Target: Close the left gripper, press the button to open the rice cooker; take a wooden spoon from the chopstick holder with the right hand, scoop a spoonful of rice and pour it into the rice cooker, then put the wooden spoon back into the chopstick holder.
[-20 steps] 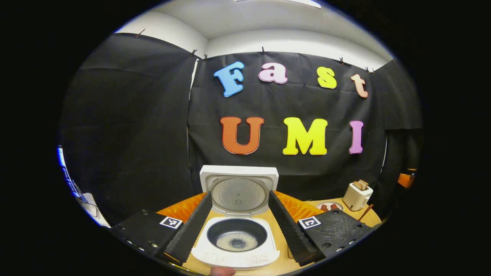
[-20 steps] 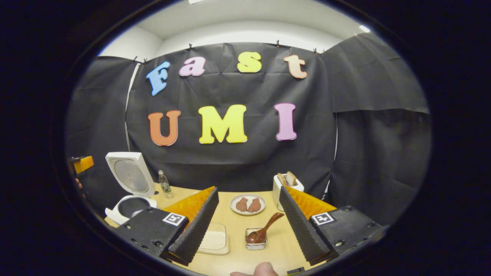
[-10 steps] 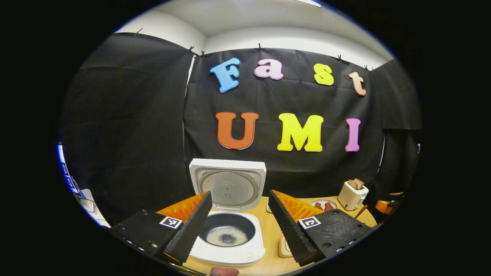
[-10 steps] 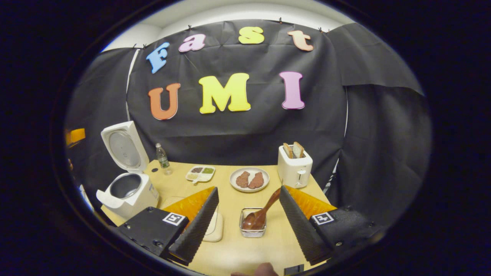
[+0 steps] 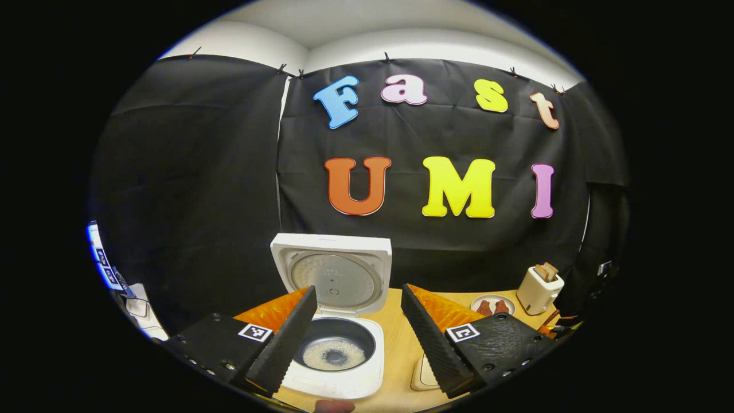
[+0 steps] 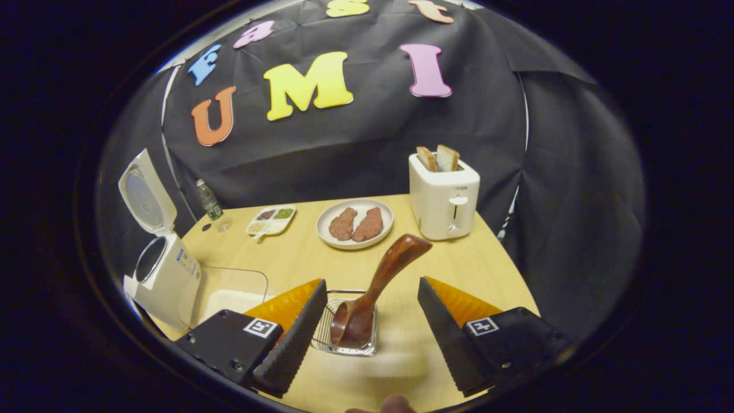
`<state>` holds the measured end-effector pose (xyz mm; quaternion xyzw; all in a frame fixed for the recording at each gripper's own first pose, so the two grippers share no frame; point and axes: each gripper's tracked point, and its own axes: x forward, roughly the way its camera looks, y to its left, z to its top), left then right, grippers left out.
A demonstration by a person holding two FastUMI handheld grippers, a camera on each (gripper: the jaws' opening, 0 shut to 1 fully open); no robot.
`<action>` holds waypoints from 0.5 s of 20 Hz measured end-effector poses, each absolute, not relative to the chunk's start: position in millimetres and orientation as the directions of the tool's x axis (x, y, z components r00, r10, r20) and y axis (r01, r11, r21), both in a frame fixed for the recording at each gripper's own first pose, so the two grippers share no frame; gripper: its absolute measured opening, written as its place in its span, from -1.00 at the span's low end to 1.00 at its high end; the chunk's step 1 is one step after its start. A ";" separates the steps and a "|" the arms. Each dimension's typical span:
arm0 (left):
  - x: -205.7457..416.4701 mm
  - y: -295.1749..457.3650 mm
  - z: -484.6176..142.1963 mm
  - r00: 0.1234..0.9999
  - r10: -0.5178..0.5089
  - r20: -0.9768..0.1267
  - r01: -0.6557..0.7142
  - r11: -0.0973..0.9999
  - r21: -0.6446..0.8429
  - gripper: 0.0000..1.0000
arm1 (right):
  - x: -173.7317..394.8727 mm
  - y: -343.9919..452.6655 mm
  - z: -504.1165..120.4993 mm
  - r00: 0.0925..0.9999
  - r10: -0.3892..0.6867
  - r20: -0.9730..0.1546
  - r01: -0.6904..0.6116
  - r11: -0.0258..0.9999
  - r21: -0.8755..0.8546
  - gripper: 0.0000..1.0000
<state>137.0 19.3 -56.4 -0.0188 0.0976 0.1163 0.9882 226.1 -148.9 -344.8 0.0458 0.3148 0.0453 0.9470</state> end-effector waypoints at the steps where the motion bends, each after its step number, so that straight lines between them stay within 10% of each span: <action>1: 137.3 20.3 -58.2 0.947 0.245 -0.206 -0.253 0.967 -0.013 0.90 | 232.6 -150.7 -354.6 0.788 0.121 -0.604 -0.051 0.990 0.132 1.00; 8: 129.6 20.5 -63.8 0.926 0.288 -0.242 -0.299 0.954 -0.009 0.90 | 259.1 -140.5 -383.9 0.744 0.194 -0.640 -0.059 0.972 0.226 0.44; 10: 124.7 22.4 -63.1 0.923 0.295 -0.246 -0.307 0.952 -0.013 0.90 | 255.7 -138.4 -381.3 0.739 0.204 -0.642 -0.056 0.968 0.243 -0.09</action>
